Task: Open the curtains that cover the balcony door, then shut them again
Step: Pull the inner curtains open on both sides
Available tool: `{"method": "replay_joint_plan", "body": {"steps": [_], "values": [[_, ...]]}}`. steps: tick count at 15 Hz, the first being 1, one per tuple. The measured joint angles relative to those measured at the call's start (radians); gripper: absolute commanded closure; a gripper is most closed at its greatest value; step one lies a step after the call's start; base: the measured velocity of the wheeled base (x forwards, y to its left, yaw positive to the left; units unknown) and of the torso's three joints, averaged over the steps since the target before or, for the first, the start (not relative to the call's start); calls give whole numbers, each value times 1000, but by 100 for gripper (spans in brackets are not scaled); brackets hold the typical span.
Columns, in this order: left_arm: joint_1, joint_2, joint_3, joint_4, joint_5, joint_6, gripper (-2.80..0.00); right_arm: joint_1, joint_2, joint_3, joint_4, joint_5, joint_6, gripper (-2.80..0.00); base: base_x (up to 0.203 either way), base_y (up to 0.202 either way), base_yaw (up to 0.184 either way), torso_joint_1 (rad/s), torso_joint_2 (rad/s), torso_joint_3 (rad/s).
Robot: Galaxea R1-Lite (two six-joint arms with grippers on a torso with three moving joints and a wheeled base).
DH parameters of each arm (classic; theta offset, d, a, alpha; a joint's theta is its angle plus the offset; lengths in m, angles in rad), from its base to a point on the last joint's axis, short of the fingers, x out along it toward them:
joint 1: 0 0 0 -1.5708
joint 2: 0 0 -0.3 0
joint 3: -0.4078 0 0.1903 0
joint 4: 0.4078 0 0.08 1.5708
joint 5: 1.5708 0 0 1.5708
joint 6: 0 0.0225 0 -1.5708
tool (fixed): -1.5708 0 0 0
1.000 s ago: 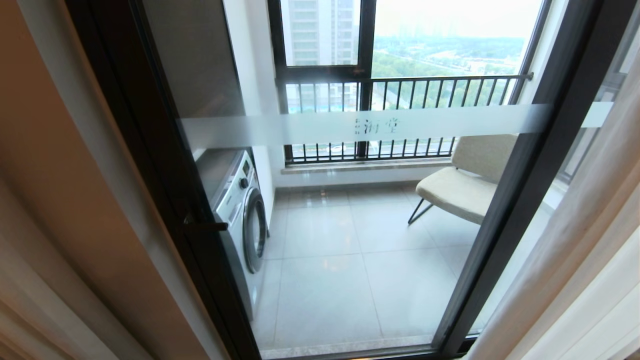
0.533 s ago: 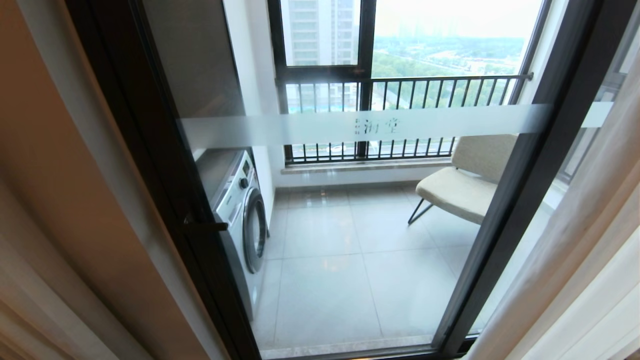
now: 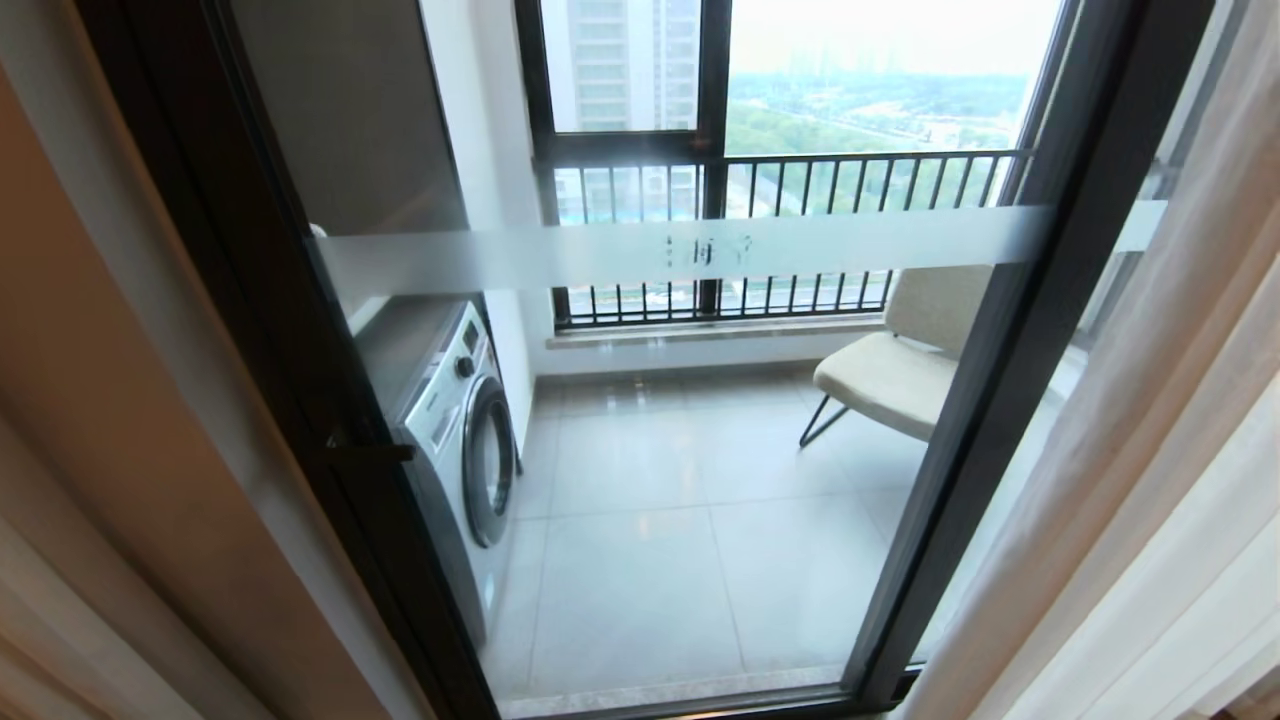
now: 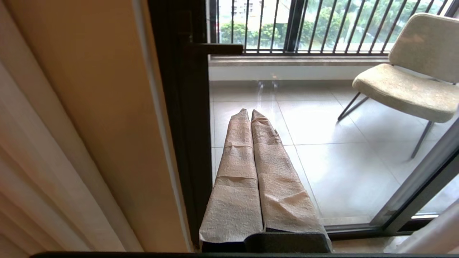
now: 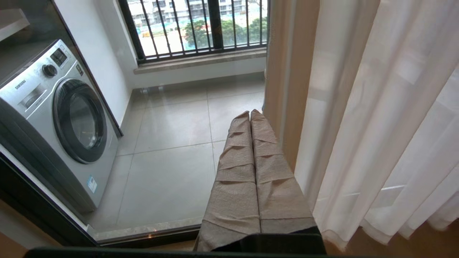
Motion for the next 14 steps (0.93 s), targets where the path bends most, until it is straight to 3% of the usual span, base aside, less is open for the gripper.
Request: {"method": "replay_joint_plan", "body": {"steps": [6, 14], "values": [[0, 0, 0, 0, 0, 0, 0, 0, 0, 0, 0, -1, 2, 0, 0, -194, 11, 2, 3, 2], [0, 0, 0, 0, 0, -2, 0, 0, 0, 0, 0, -1, 1, 0, 0, -194, 89, 2, 1, 1]]}}
